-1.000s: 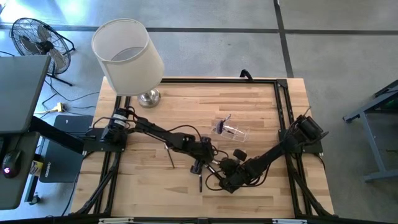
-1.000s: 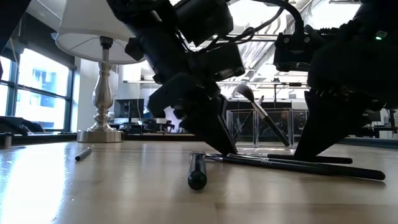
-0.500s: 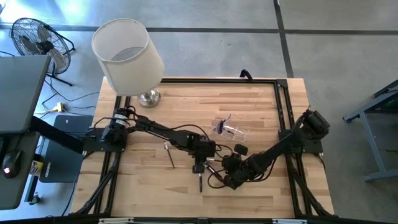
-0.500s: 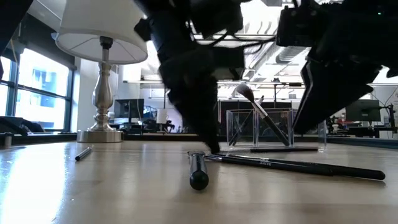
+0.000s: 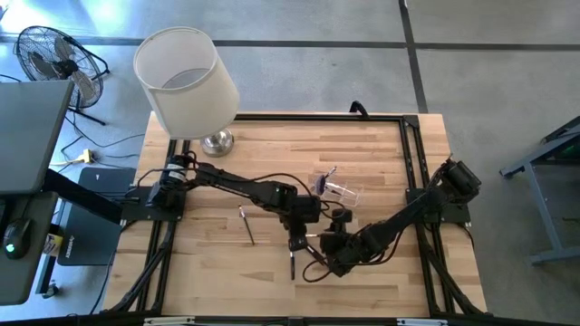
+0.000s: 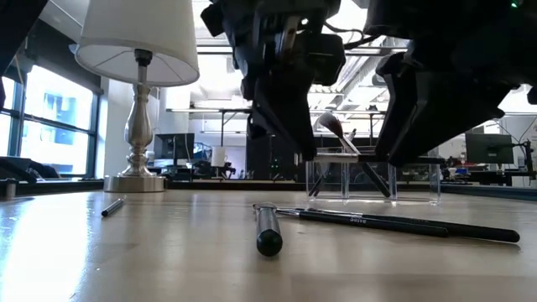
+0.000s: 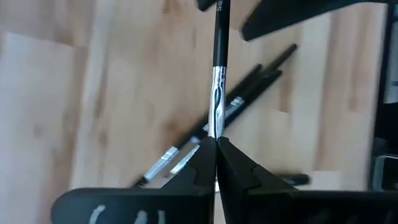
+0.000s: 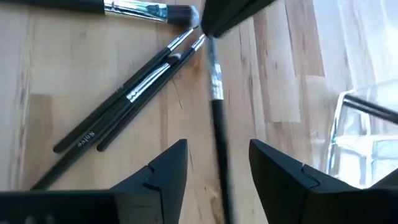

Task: Put items in baskets/containers
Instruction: Put the black eyeshadow brush into the transparent organizer

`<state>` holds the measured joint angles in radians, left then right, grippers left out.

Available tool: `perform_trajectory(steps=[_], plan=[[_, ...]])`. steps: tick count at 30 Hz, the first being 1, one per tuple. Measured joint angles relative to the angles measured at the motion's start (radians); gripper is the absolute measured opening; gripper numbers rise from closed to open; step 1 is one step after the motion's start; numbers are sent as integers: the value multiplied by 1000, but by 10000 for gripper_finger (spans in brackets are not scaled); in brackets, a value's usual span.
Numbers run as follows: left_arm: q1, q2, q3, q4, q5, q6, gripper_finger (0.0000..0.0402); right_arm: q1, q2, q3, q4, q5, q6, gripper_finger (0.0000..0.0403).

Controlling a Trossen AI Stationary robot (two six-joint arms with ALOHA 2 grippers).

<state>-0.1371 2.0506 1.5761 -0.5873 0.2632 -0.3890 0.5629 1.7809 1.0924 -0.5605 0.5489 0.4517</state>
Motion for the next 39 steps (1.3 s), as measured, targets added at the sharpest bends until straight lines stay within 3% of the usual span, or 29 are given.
perform_trajectory(steps=[10, 29, 35, 39], plan=[[0, -1, 0, 0, 84, -97, 0, -14, 0, 0, -3, -61, -144, 128], [0, -4, 1, 13, 146, -173, 0, -91, 0, 0, -28, -139, -175, 121], [0, -4, 1, 14, 147, -173, 0, -93, 0, 0, -26, -141, -173, 59], [3, -5, 1, 17, 147, -171, 0, -93, 0, 0, -29, -201, -173, 12]])
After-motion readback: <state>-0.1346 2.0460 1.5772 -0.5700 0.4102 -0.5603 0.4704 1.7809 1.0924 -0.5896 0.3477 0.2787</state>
